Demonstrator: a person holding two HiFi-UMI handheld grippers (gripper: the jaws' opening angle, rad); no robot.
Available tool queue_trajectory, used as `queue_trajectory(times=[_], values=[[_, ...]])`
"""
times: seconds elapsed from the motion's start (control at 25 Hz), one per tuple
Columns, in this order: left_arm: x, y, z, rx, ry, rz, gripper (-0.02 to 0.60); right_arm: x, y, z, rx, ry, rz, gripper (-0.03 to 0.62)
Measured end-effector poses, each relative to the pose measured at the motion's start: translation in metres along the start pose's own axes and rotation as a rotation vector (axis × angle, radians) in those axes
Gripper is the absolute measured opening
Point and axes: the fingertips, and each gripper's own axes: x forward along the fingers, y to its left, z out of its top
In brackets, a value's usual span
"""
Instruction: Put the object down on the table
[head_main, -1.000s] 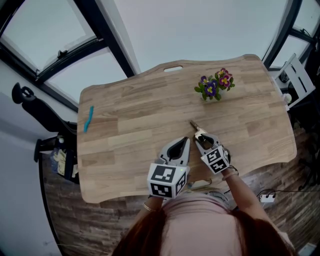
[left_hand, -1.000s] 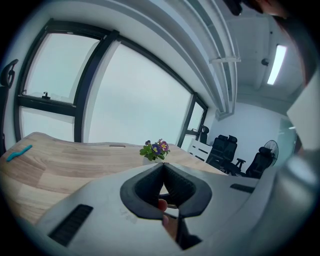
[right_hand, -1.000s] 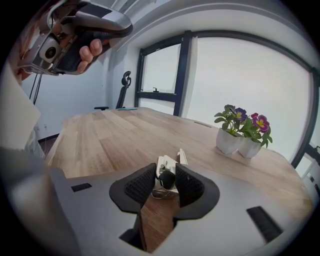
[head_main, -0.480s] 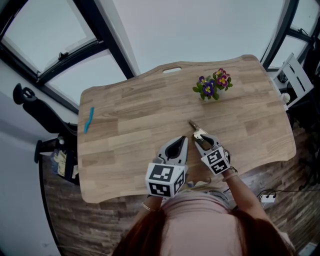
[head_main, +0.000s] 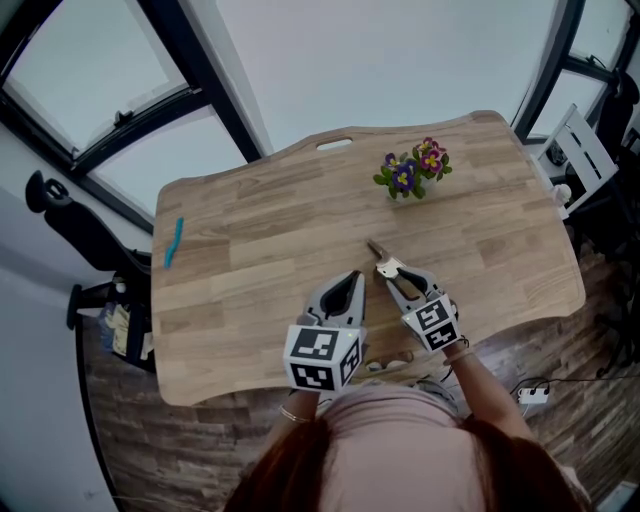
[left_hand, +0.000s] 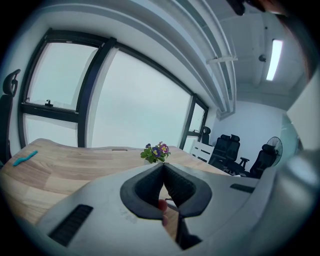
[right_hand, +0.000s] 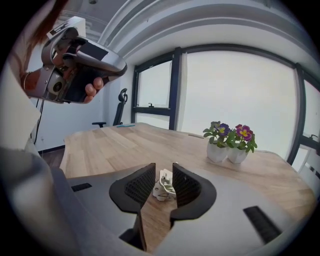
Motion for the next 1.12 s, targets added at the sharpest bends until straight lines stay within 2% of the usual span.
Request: queue_trajectory(times=[0.32, 0.68, 0.92, 1.12], values=[[-0.005, -0.012, 0.002, 0.03, 0.002, 0.037, 0.002, -0.027, -0.006, 0.021, 0.037, -0.067, 0.001, 0.057], [-0.01, -0.019, 0.013, 0.031, -0.036, 0.077, 0.002, -0.057, -0.02, 0.04, 0.063, -0.107, -0.012, 0.032], [-0.015, -0.026, 0.017, 0.045, -0.048, 0.105, 0.002, -0.08, -0.034, 0.049, 0.155, -0.144, -0.053, 0.014], [-0.018, -0.034, 0.016, 0.046, -0.052, 0.129, 0.002, -0.103, -0.044, 0.058, 0.163, -0.191, -0.088, 0.012]])
